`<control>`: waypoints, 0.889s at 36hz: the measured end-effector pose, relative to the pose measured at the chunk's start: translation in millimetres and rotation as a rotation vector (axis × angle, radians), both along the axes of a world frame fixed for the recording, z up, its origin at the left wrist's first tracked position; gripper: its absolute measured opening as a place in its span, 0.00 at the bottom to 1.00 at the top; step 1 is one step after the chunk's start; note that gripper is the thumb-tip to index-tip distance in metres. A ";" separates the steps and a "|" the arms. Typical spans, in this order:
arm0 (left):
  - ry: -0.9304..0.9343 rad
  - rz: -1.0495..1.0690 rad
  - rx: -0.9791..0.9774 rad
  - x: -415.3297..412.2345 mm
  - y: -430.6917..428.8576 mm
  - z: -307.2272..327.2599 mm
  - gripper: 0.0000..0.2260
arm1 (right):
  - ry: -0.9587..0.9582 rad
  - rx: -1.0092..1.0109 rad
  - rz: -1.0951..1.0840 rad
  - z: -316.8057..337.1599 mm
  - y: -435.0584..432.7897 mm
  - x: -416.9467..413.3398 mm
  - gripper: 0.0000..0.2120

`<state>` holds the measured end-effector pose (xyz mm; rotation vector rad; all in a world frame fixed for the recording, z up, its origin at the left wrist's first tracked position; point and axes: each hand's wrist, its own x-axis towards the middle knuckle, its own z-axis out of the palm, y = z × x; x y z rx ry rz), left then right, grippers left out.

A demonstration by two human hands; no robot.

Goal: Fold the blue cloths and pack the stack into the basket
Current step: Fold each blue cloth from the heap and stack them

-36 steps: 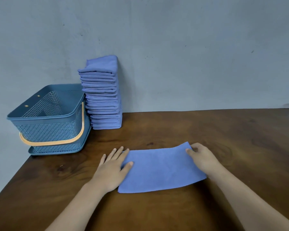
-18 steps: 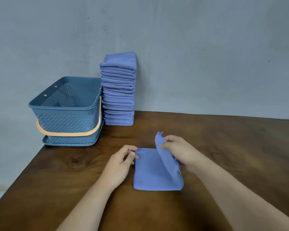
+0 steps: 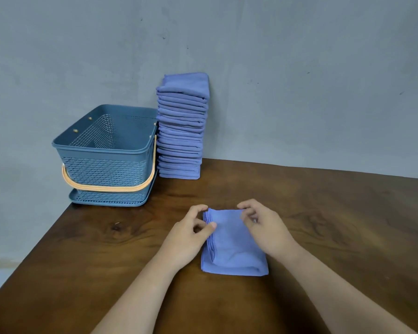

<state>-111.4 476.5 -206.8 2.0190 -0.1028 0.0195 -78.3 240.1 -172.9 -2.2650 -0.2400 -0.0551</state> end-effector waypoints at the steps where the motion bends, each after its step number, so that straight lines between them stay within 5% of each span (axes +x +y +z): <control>1: -0.012 -0.006 0.021 0.4 -2.1 -1.2 0.19 | -0.093 -0.145 0.055 -8.4 -7.5 2.3 0.14; 4: -0.064 -0.008 0.109 3.1 -7.3 -8.8 0.19 | -0.138 -0.340 0.214 -25.2 -17.4 -0.4 0.17; 9: -0.116 0.067 0.176 8.9 -8.8 -18.3 0.13 | -0.010 -0.490 0.275 -33.9 -10.5 -20.6 0.39; 14: -0.111 0.097 0.152 6.7 -10.8 -16.8 0.12 | 0.132 -0.682 0.265 -22.6 7.5 -30.5 0.50; 18: -0.126 0.207 0.099 2.1 -11.2 -12.7 0.02 | 0.136 -0.690 0.238 -28.1 14.3 -30.4 0.51; 32: -0.011 0.213 0.496 19.4 -32.7 -3.9 0.12 | 0.076 -0.608 0.214 -39.4 11.3 -31.7 0.51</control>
